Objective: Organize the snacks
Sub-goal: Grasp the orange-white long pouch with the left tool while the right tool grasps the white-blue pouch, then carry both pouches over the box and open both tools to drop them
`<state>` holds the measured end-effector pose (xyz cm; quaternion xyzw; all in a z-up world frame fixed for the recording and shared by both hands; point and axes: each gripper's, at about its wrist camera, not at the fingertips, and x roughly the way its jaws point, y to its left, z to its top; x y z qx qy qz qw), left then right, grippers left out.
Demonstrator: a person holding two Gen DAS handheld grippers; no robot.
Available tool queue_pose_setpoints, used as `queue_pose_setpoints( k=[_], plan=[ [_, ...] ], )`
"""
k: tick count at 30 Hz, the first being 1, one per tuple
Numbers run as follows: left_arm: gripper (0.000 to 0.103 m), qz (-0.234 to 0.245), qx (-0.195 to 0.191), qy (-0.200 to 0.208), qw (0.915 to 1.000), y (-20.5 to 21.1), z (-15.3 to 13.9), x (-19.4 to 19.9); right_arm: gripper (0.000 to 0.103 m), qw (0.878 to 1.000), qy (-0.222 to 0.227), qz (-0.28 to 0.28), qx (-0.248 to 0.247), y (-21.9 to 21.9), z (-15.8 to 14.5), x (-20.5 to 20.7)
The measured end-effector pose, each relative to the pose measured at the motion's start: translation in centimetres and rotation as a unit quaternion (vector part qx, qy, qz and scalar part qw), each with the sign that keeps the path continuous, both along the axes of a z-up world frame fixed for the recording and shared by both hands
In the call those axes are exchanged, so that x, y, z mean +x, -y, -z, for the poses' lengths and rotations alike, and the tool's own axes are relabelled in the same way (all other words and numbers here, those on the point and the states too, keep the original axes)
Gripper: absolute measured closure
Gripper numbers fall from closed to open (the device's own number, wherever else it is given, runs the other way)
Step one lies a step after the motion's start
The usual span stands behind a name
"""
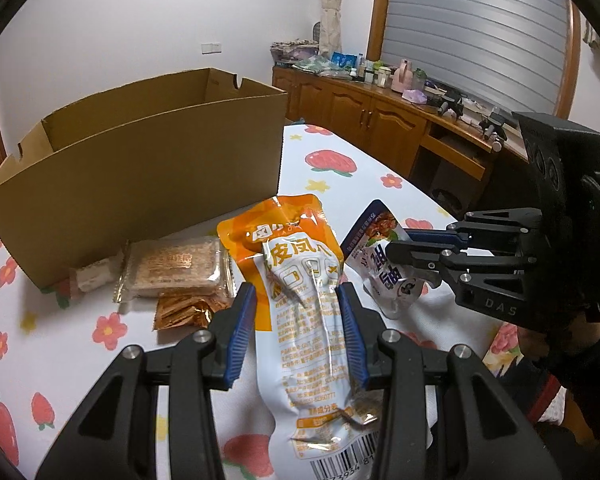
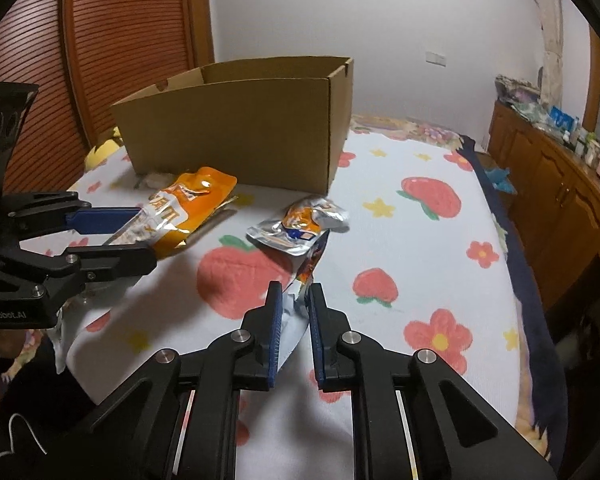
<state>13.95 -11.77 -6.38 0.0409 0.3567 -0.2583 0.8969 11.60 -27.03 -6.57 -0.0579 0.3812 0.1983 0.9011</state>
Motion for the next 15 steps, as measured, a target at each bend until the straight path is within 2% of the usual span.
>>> queue_pose_setpoints(
  k=[4,15],
  plan=[
    [0.062,-0.004,-0.001,0.006,1.0000,-0.4,-0.4,-0.3,0.100,1.000,0.008,0.002,-0.001,-0.1,-0.5,-0.2],
    [0.062,-0.018,-0.008,0.022,0.9996,-1.5,-1.7,-0.3,0.101,1.000,0.021,-0.006,-0.014,-0.8,-1.7,-0.2]
  ],
)
